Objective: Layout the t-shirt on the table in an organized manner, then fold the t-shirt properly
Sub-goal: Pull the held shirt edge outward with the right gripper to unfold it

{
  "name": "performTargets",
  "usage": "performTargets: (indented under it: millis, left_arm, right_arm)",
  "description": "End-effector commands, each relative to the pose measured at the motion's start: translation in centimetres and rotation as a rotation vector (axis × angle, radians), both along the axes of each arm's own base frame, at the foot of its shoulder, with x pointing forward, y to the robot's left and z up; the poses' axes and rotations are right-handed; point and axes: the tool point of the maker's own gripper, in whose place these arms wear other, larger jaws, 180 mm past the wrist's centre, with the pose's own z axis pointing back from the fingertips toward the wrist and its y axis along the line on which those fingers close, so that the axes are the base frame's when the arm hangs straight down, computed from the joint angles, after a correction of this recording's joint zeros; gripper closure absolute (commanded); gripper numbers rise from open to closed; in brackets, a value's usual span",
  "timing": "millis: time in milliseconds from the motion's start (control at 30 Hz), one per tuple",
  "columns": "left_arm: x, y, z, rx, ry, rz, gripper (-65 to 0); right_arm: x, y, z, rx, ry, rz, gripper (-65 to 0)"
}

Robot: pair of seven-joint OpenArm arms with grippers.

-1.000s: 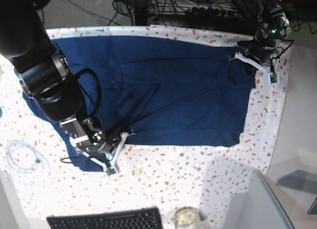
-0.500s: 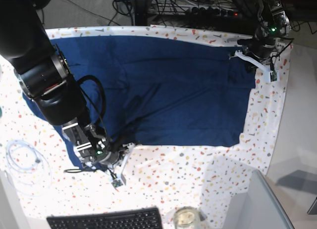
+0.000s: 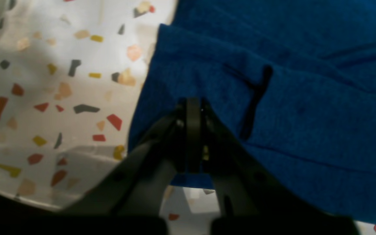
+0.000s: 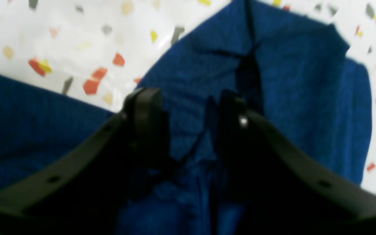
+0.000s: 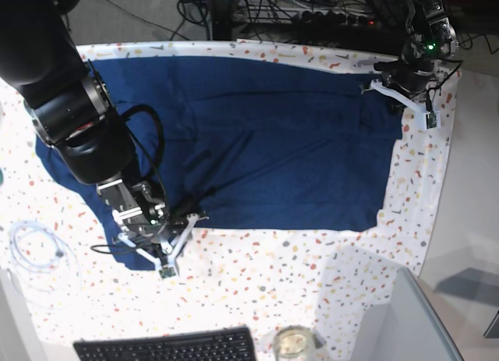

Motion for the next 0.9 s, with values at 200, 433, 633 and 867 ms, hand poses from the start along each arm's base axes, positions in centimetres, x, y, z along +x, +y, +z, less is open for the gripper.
performTargets:
  millis: [200, 433, 633, 867]
  left_arm:
    - [0.0, 0.3, 0.6, 0.014, -0.021, -0.006, 0.0]
    - [0.0, 0.3, 0.6, 0.014, -0.021, -0.006, 0.0]
    - [0.1, 0.3, 0.8, 0.016, -0.026, -0.007, 0.0]
    - [0.2, 0.3, 0.8, 0.016, -0.028, -0.007, 0.0]
  right_arm:
    - [1.0, 0.8, 0.7, 0.007, -0.043, 0.009, -12.5]
    - [3.0, 1.8, 3.2, 0.038, -0.121, 0.024, 0.0]
    - [5.9, 2.0, 6.9, 0.049, -0.213, 0.036, 0.0]
    - [9.6, -0.7, 11.6, 0.016, -0.311, 0.014, -0.2]
